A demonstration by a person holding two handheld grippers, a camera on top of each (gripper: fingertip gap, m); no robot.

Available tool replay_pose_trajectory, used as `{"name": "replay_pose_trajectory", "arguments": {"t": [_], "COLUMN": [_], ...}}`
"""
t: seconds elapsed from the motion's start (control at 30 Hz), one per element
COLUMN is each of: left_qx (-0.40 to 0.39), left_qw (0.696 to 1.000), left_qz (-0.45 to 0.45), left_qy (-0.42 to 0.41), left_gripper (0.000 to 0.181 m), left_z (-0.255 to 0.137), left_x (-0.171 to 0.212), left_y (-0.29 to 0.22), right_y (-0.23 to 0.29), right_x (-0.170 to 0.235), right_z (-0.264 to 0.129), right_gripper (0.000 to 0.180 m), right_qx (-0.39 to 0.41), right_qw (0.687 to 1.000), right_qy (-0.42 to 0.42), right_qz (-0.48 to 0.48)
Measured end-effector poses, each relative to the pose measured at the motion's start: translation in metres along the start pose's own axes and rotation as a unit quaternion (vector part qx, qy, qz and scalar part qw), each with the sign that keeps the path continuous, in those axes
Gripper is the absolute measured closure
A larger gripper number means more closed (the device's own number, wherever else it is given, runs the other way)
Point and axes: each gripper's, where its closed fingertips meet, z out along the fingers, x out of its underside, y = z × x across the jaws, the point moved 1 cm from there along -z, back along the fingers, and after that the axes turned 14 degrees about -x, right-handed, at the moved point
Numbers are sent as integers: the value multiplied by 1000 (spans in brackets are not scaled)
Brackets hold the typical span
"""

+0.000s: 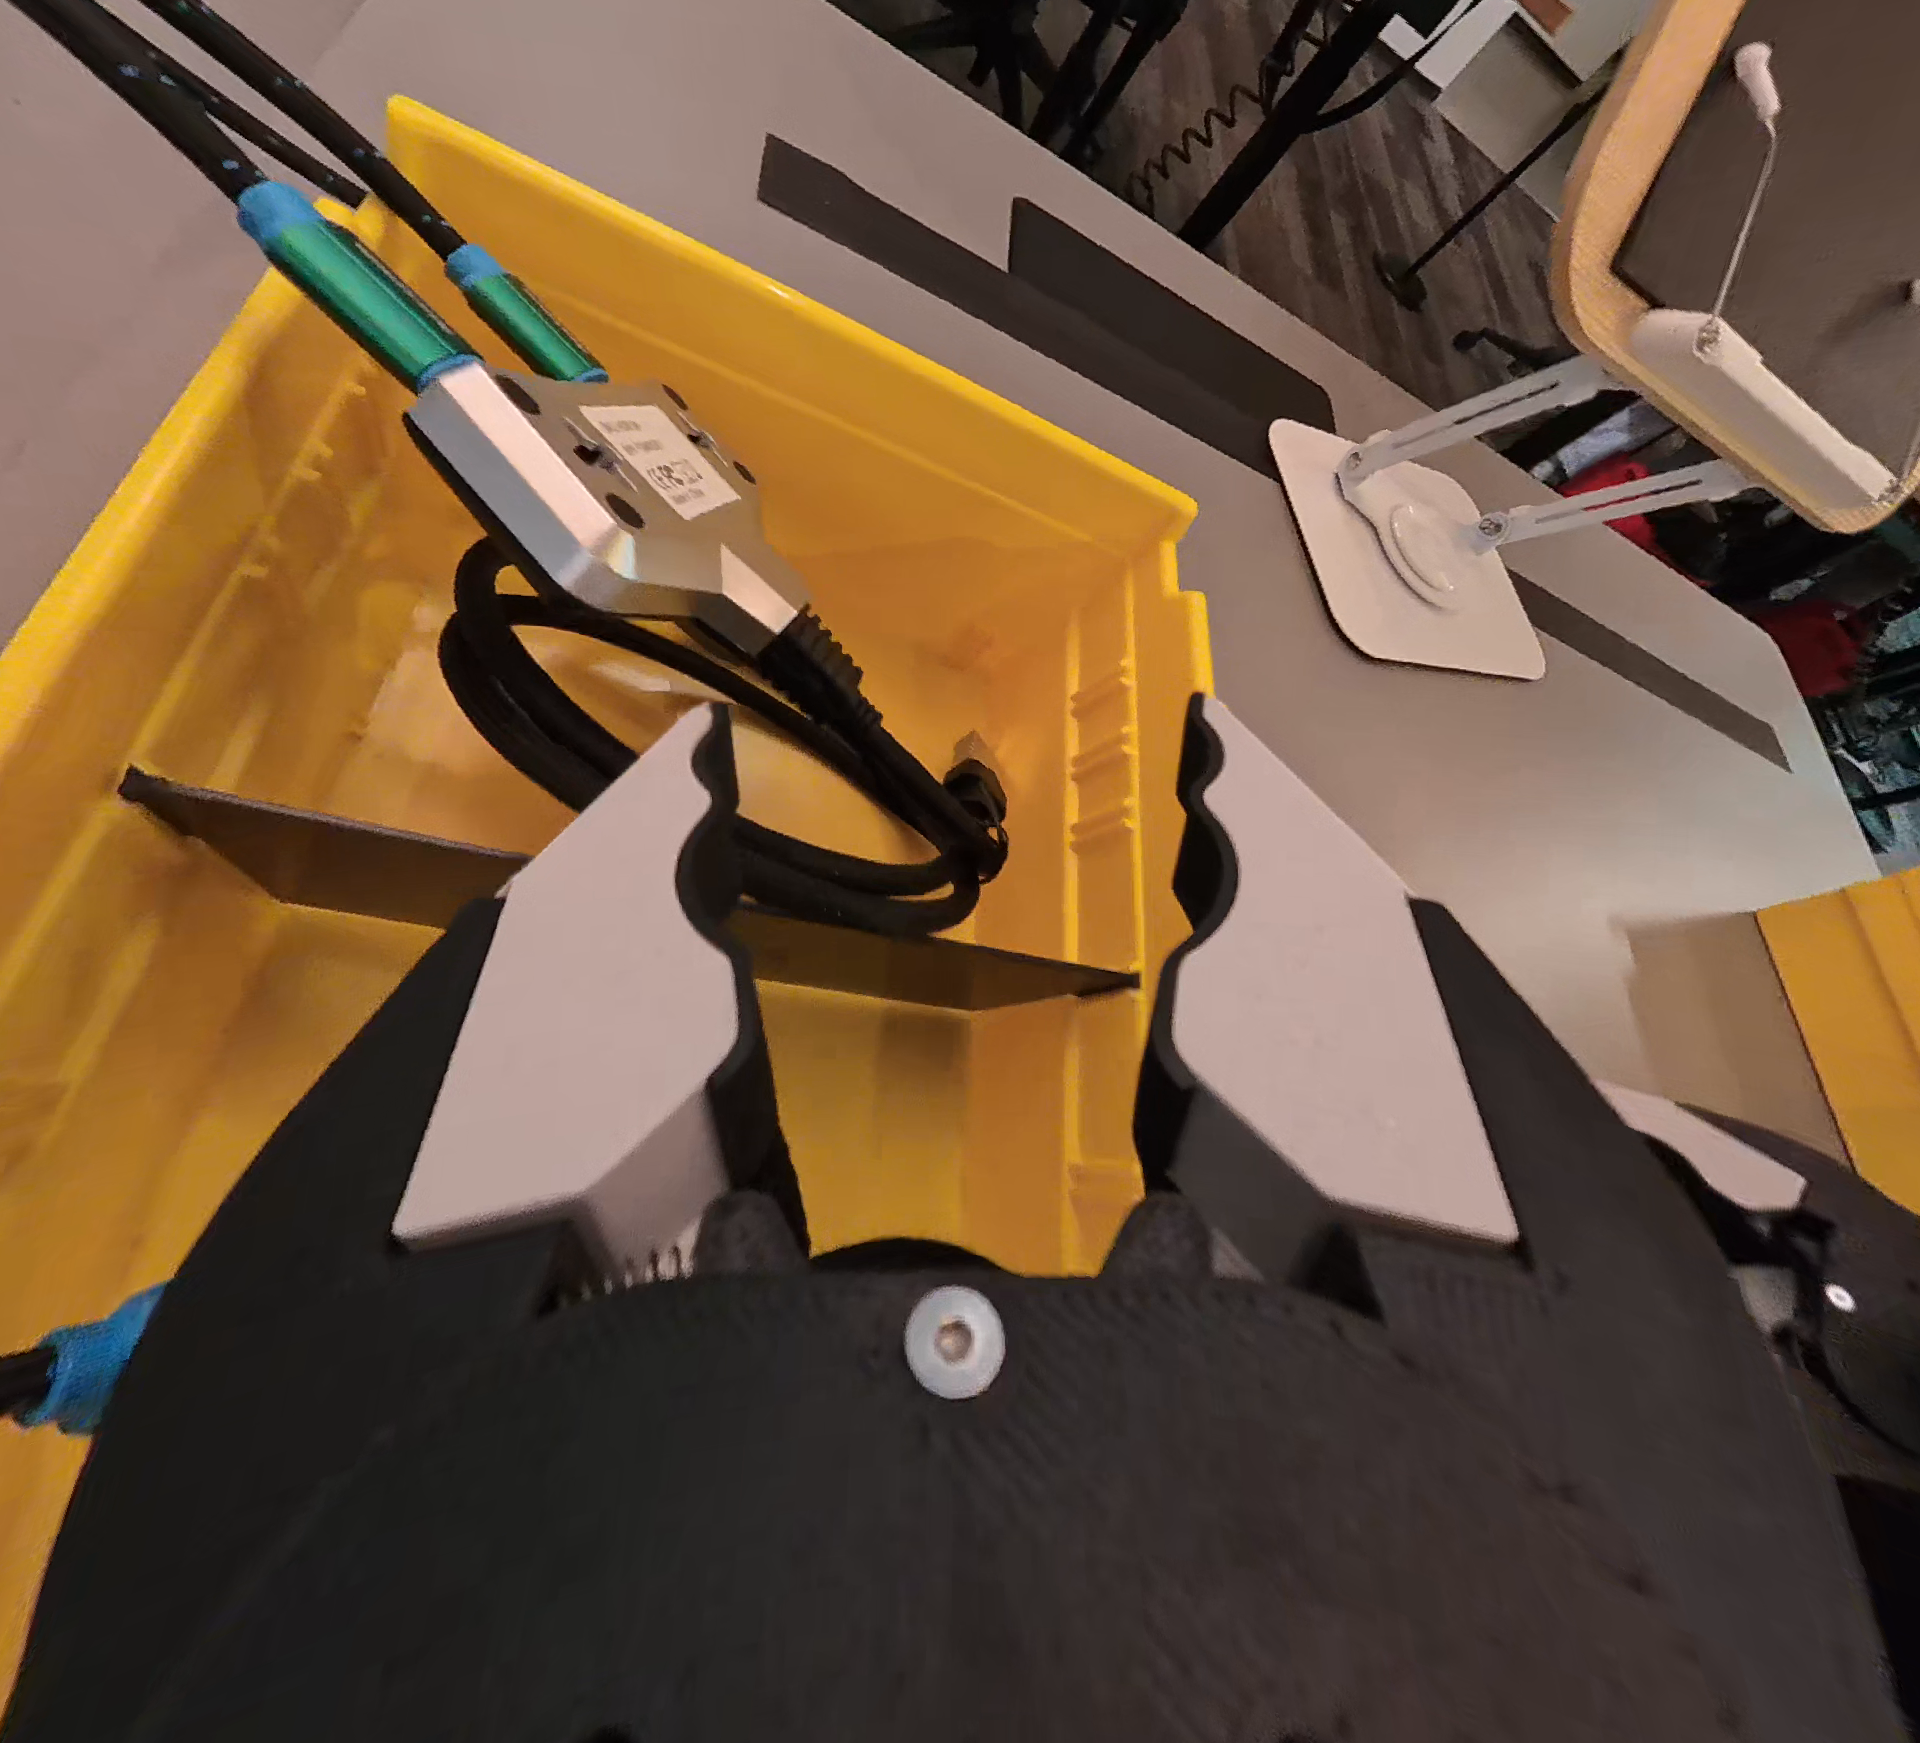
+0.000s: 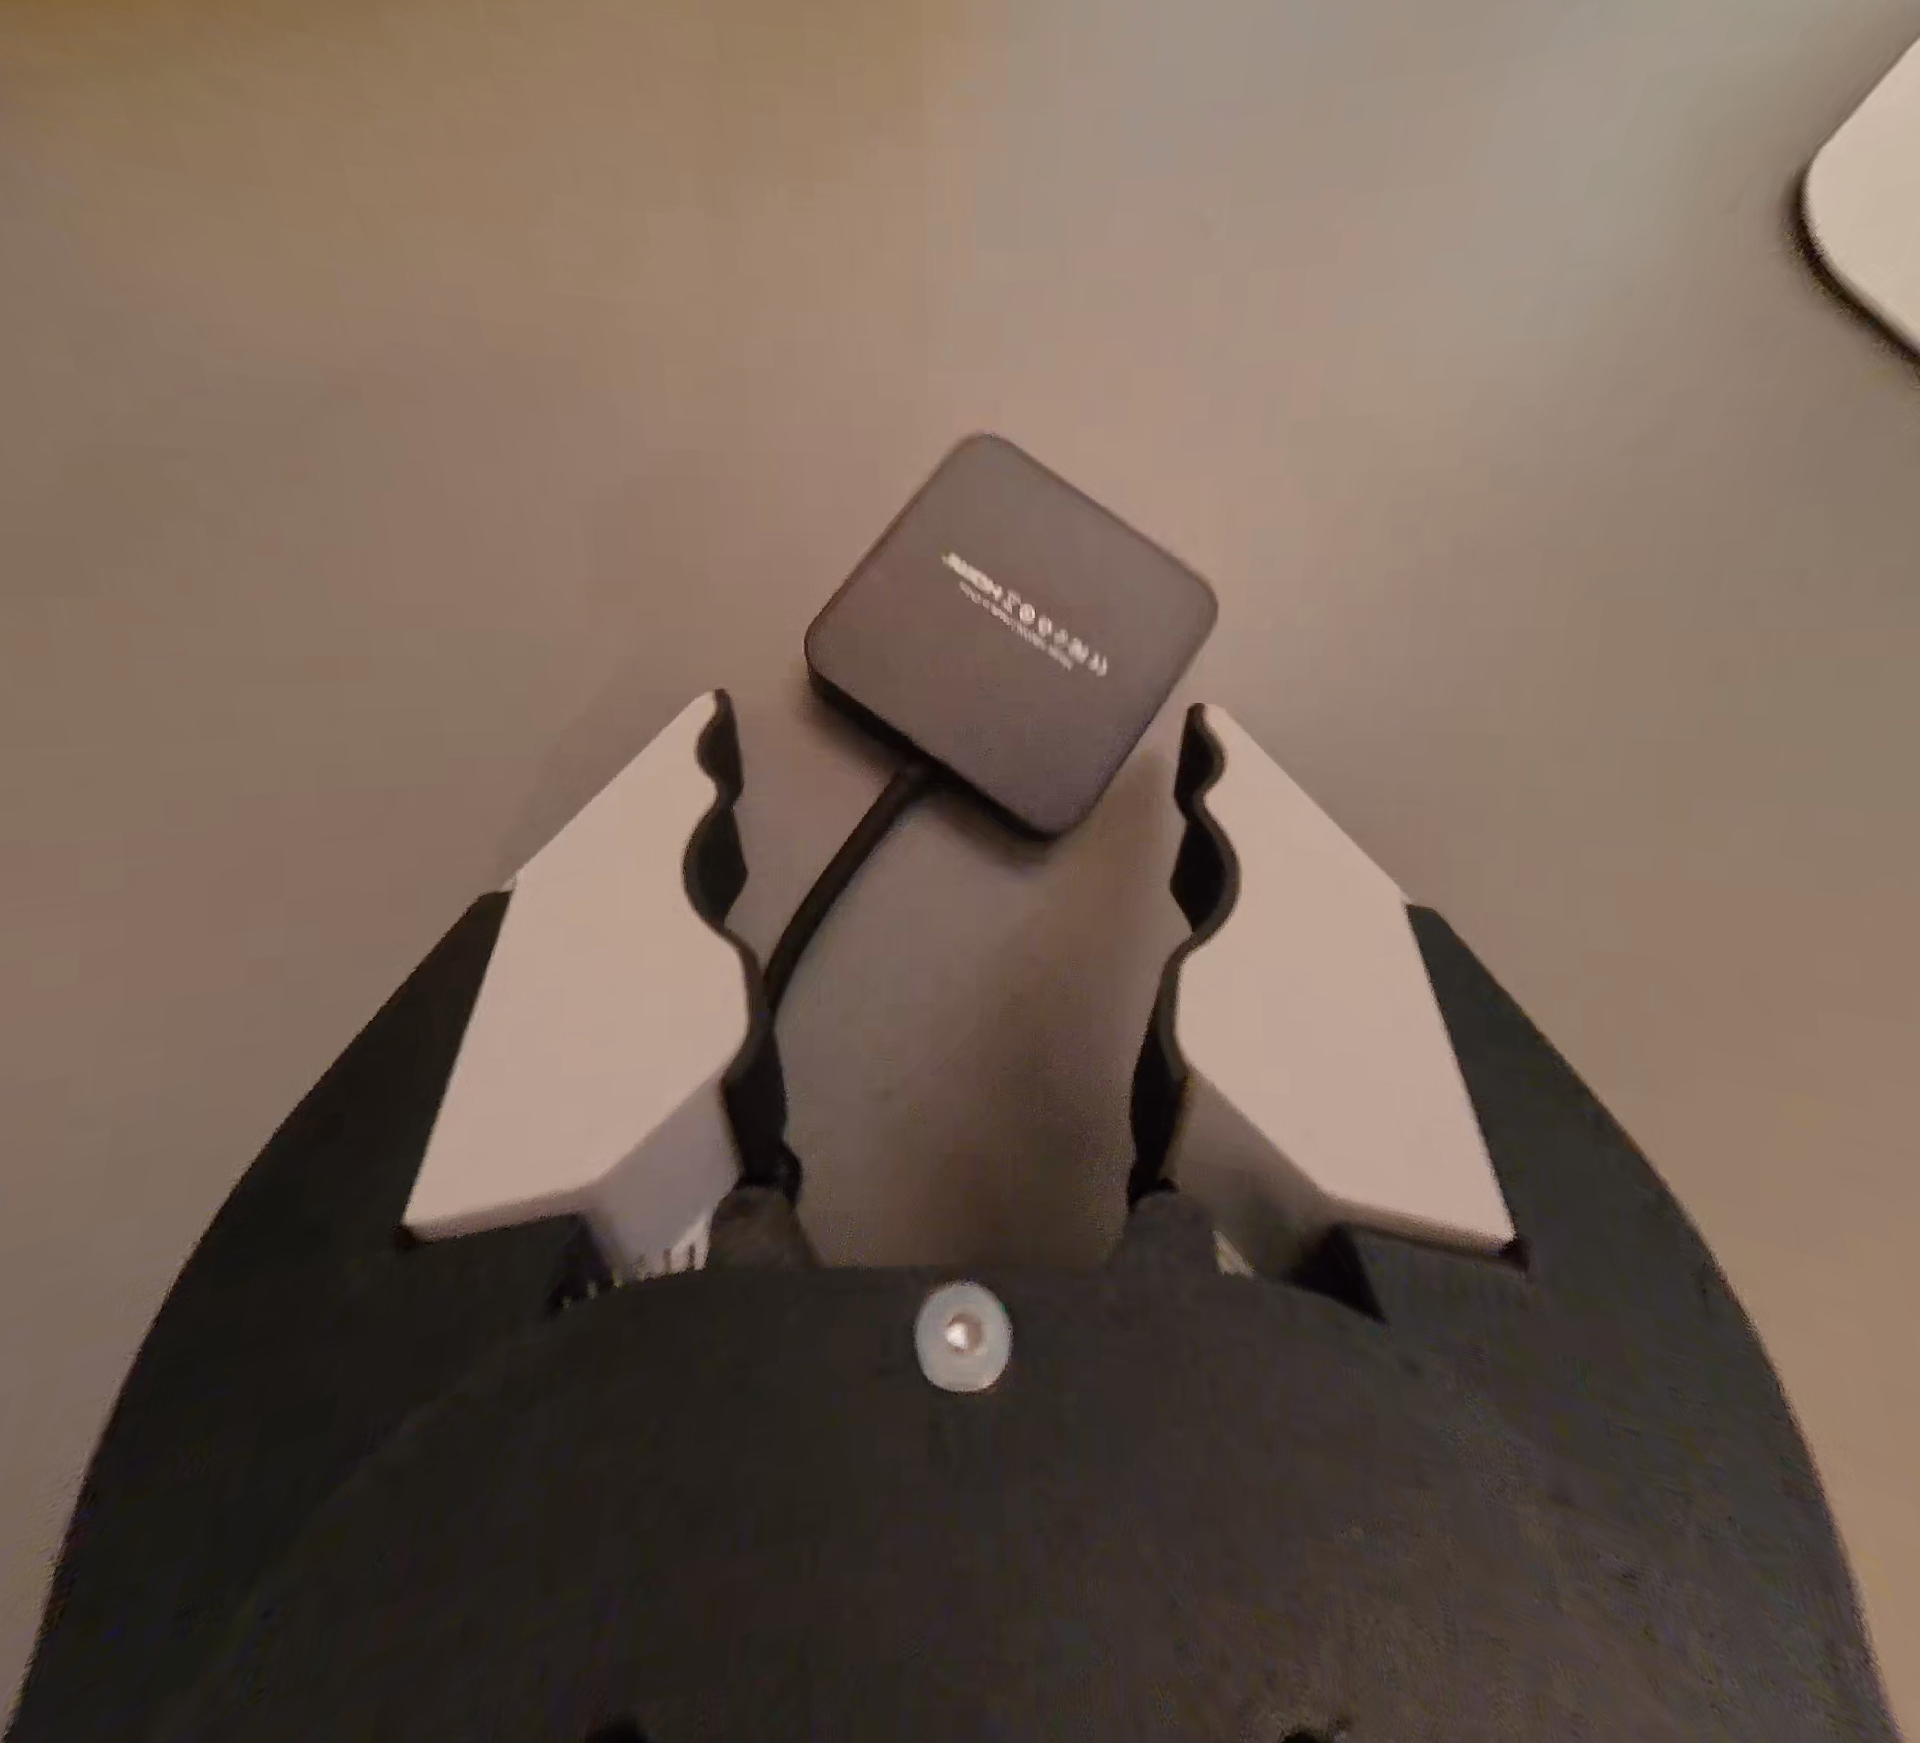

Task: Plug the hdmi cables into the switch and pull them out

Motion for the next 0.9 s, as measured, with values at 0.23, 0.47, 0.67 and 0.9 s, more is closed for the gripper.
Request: {"name": "replay_pose_trajectory", "arguments": {"t": [0.23, 0.47, 0.67, 0.9], "left_qx": [23, 35, 35, 42], "left_qw": [1000, 999, 999, 998], "left_qz": [-1, 5, 9, 1], "left_qy": [-13, -17, -27, -39], "left_gripper": [99, 99, 100, 100], "left_z": [-10, -11, -17, -20], "left_x": [5, 9, 6, 1], "left_y": [-6, -8, -3, -2], "right_y": [-6, -10, -67, -211], "right_x": [-14, -20, -38, 28], "right_z": [16, -16, -161, -345], "right_gripper": [113, 113, 113, 113], "right_qx": [-19, -58, -11, 139], "right_qw": [1000, 997, 992, 988], "right_qy": [17, -33, -123, -52], "right_qz": [7, 26, 9, -29]}}
